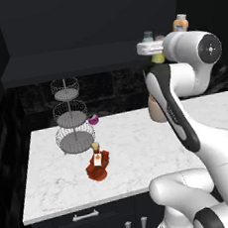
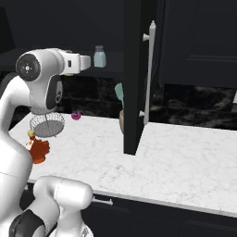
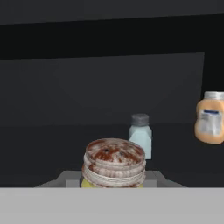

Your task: Put the shaker and condiment bottle from the counter next to their counterparts in the cabinet.

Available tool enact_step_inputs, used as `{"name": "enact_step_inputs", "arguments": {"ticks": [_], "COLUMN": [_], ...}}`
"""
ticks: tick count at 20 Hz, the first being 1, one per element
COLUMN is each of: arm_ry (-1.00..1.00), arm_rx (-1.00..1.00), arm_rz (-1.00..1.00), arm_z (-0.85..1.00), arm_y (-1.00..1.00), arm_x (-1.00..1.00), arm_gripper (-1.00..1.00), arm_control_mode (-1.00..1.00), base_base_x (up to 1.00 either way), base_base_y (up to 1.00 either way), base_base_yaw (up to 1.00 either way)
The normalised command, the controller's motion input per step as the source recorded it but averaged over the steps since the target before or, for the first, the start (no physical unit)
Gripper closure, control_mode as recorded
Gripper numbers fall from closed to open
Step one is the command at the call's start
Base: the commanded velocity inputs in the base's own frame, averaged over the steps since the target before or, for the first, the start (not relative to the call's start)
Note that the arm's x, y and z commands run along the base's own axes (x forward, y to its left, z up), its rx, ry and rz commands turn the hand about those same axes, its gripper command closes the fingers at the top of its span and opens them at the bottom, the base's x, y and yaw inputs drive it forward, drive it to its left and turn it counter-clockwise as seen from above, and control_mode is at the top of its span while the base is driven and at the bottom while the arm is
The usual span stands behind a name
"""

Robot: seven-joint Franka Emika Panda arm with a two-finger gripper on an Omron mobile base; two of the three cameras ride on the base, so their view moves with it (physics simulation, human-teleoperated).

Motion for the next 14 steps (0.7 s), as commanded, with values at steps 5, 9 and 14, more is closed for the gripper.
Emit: {"name": "enact_step_inputs", "arguments": {"ticks": [5, 9, 14], "arm_ry": [0.00, 0.00, 0.00], "arm_rx": [0.00, 0.00, 0.00], "arm_rz": [-0.10, -0.08, -0.04], "arm_z": [0.00, 0.00, 0.00], "arm_y": [-0.14, -0.07, 0.00], "arm_x": [0.66, 0.43, 0.10], "arm_gripper": [1.00, 1.00, 1.00], "arm_control_mode": [-1.00, -1.00, -1.00], "base_base_x": [0.00, 0.00, 0.00], "base_base_y": [0.00, 0.00, 0.00], "base_base_yaw": [0.00, 0.00, 0.00]}}
